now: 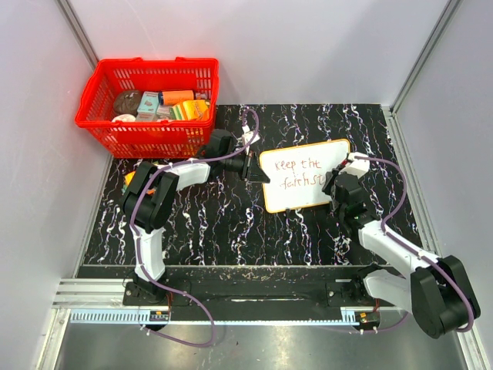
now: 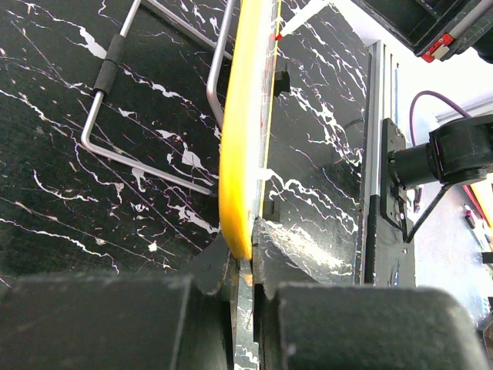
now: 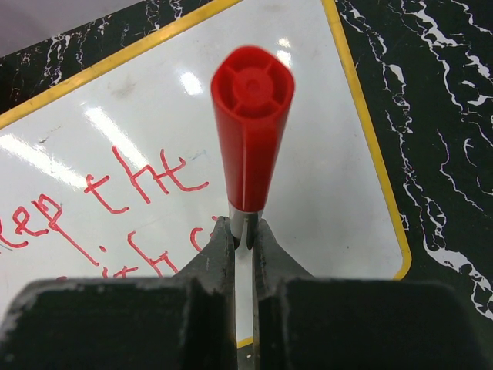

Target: Write a sentence on the whiteboard

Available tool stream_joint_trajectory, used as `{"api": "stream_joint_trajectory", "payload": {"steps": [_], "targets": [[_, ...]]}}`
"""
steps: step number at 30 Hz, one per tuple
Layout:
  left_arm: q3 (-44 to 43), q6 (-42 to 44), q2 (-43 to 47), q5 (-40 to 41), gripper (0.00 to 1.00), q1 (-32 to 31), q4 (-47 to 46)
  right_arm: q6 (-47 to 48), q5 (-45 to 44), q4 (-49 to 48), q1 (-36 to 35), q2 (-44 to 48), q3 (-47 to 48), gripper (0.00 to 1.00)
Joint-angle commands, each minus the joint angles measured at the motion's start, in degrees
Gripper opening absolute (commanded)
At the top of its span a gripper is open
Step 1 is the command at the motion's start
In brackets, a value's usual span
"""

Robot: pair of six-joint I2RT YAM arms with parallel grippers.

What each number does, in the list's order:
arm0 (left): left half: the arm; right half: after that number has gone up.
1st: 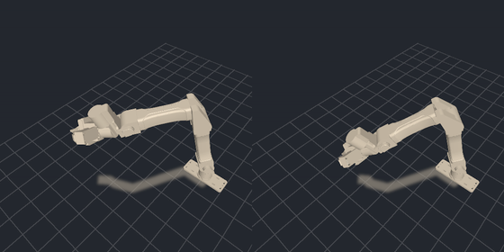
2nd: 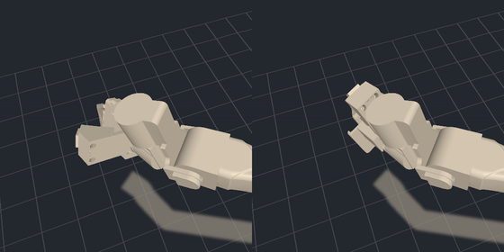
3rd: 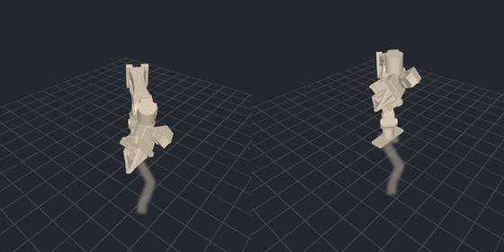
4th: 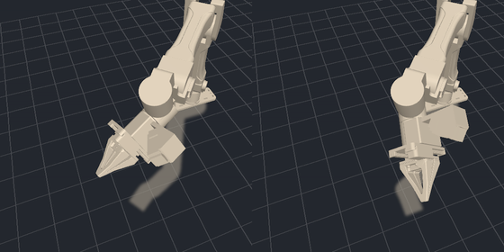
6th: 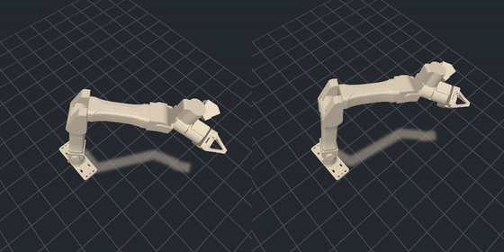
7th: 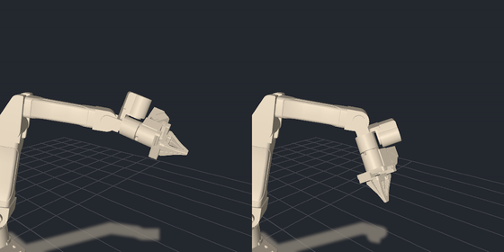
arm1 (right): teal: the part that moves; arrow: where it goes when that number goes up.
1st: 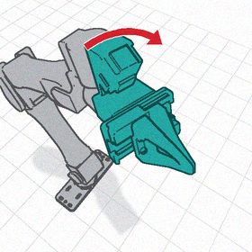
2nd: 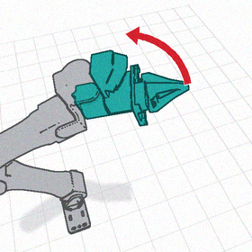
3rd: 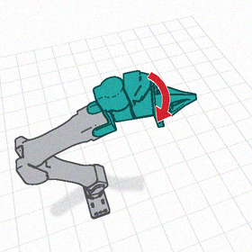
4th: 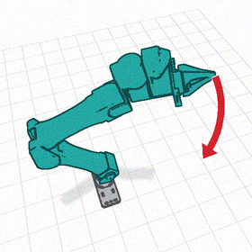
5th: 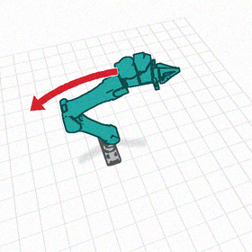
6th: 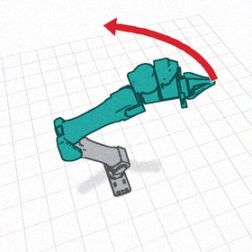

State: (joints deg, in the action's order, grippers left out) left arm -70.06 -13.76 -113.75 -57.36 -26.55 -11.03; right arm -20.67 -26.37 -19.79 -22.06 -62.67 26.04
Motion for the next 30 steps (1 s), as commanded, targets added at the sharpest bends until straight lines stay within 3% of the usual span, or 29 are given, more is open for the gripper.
{"api": "stream_joint_trajectory", "payload": {"steps": [1,12,30], "targets": [[2.21,8.66,-3.14,5.24,0.0,-1.58,6.19,0.28,-2.28,0.1,0.27,1.76,0.59,0.0],[2.12,8.66,-3.23,5.16,0.0,-1.49,6.19,1.94,-2.72,-1.92,0.27,4.84,2.26,0.0],[2.12,8.75,-3.14,5.07,0.0,-1.58,6.19,3.61,-5.36,-5.61,0.53,-0.87,3.93,0.0]]}}
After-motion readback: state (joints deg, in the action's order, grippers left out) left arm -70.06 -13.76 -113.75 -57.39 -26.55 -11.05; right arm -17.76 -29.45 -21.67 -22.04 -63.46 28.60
